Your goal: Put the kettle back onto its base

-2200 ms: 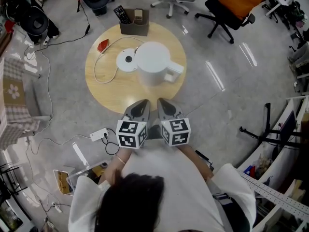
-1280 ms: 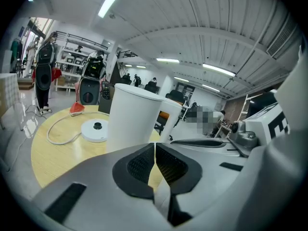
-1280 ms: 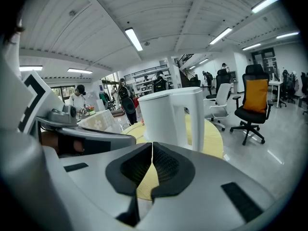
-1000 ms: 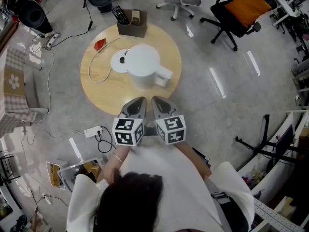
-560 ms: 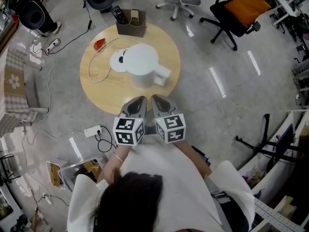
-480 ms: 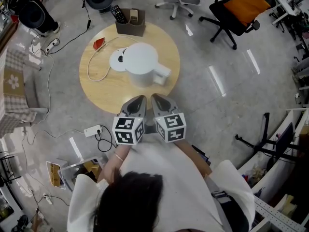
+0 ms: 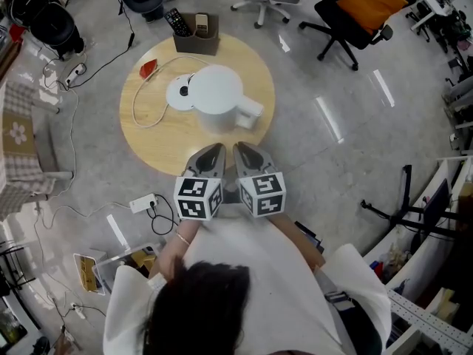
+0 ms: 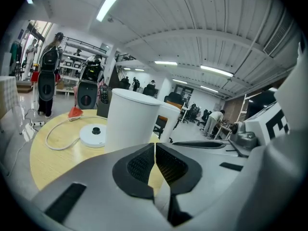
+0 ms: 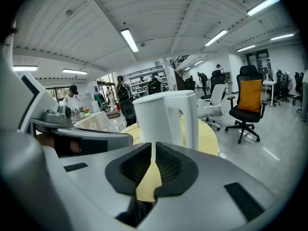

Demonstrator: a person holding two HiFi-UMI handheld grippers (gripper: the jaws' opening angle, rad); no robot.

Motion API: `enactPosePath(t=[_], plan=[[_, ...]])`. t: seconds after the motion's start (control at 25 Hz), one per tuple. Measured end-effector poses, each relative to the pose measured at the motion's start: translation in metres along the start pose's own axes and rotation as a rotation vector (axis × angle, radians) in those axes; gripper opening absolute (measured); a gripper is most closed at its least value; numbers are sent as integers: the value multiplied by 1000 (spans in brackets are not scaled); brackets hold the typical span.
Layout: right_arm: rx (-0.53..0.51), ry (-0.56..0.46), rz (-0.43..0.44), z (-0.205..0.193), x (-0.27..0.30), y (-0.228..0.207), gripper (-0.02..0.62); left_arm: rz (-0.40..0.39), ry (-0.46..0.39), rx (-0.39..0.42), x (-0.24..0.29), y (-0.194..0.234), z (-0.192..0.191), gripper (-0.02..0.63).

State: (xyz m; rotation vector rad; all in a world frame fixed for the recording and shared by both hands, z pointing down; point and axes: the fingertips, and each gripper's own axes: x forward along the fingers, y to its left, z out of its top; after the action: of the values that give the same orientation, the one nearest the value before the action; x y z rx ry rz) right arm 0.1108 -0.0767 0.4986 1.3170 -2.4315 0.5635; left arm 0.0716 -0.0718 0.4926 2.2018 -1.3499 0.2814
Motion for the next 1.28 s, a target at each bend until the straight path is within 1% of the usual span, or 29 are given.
enactPosePath(t=[0.28,0.4,0.44,0.48,0.64,0.72,0.8,0.88,1.0,1.16,1.28], plan=[[39,-36,-34,11,9,2,29,-30,3,28,2,12,9,32],[51,-45,-56,15,12,2,32,-60,-2,32,3,17,17,32],[58,-53,-60,17,11,1,52,-70,-5,35,3,19,19,32],[66,-59,-67,19,9,-1,94,-78,-5,37,4,21,22,32],[101,-69,-128,22,7,-17,131,-80,17,26,5,33,22,32],[104,-96,-170,27,6,-25,168,-89,14,13,6,36,24,32],[96,-134,-218,33,3,-33,218,-109,8,4,6,37,27,32],[81,-148,-250,36,2,-37,232,-127,9,2,6,37,27,32],[79,-138,-283,35,5,-42,235,-141,5,1,5,37,28,32],[108,-130,-354,32,7,-55,250,-165,-42,-7,2,40,35,32],[100,-104,-388,29,9,-63,268,-173,-55,-5,0,39,36,32]])
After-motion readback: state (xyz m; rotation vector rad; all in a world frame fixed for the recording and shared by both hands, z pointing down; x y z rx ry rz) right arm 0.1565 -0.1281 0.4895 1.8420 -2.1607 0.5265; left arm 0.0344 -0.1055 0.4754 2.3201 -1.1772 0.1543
